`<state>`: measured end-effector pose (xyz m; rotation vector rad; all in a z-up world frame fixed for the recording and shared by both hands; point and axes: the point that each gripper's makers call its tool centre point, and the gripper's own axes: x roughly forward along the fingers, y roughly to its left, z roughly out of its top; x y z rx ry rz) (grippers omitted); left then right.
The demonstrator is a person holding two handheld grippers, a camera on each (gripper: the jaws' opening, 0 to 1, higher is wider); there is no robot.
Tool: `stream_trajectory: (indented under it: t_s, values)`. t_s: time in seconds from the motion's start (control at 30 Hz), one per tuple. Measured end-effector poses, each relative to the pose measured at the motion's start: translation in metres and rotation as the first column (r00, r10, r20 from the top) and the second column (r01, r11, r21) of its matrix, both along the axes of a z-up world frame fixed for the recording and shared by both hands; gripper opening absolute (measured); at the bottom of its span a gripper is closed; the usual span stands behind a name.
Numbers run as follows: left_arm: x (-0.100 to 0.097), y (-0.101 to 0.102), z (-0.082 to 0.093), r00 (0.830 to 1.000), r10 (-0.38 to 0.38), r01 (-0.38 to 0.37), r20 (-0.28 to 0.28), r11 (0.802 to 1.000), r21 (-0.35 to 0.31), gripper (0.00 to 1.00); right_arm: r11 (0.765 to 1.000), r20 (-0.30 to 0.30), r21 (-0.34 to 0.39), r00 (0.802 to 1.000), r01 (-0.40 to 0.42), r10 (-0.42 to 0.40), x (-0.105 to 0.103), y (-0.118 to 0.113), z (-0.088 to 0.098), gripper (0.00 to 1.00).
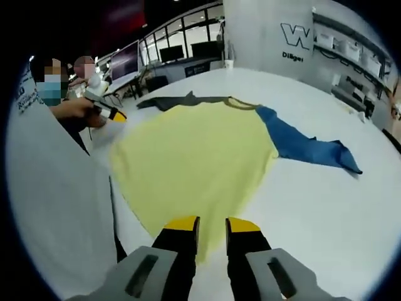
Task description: Fold the garment on the visible template until the final outline fits inside the template.
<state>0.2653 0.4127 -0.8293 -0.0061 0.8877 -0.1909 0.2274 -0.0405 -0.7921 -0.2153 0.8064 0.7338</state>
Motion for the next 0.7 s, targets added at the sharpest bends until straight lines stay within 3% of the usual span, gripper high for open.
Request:
stream_trajectory:
  t_s: [0.13, 0.33, 0.47, 0.57, 0.63, 0.7]
  values:
    - [0.015, 0.011, 0.001, 0.996, 0.083, -0.082, 0.026, 0.996, -0.034, 0.25, 1.000, 0.022, 0.001, 1.000, 0.011, -0.011, 0.013, 0.001, 0.008, 0.19]
    - [0.043, 0.045, -0.001, 0.973, 0.224, -0.217, 0.057, 0.971, -0.097, 0.28, 0.999, 0.050, 0.013, 0.998, 0.036, -0.036, 0.030, 0.002, 0.019, 0.26]
    - [0.057, 0.061, -0.011, 0.943, 0.328, -0.316, 0.052, 0.935, -0.164, 0.26, 1.000, 0.046, -0.008, 0.999, 0.013, -0.012, 0.039, 0.007, 0.018, 0.24]
    - [0.060, 0.068, -0.012, 0.908, 0.416, -0.396, 0.045, 0.889, -0.232, 0.25, 1.000, 0.034, -0.021, 0.999, 0.011, -0.010, 0.044, 0.003, 0.015, 0.24]
    - [0.061, 0.084, -0.017, 0.902, 0.431, -0.411, 0.040, 0.883, -0.227, 0.25, 1.000, 0.032, -0.021, 0.999, 0.014, -0.013, 0.047, 0.003, 0.015, 0.24]
    - [0.059, 0.075, -0.018, 0.895, 0.444, -0.426, 0.038, 0.878, -0.216, 0.24, 1.000, 0.032, -0.017, 0.999, 0.019, -0.018, 0.051, 0.004, 0.016, 0.23]
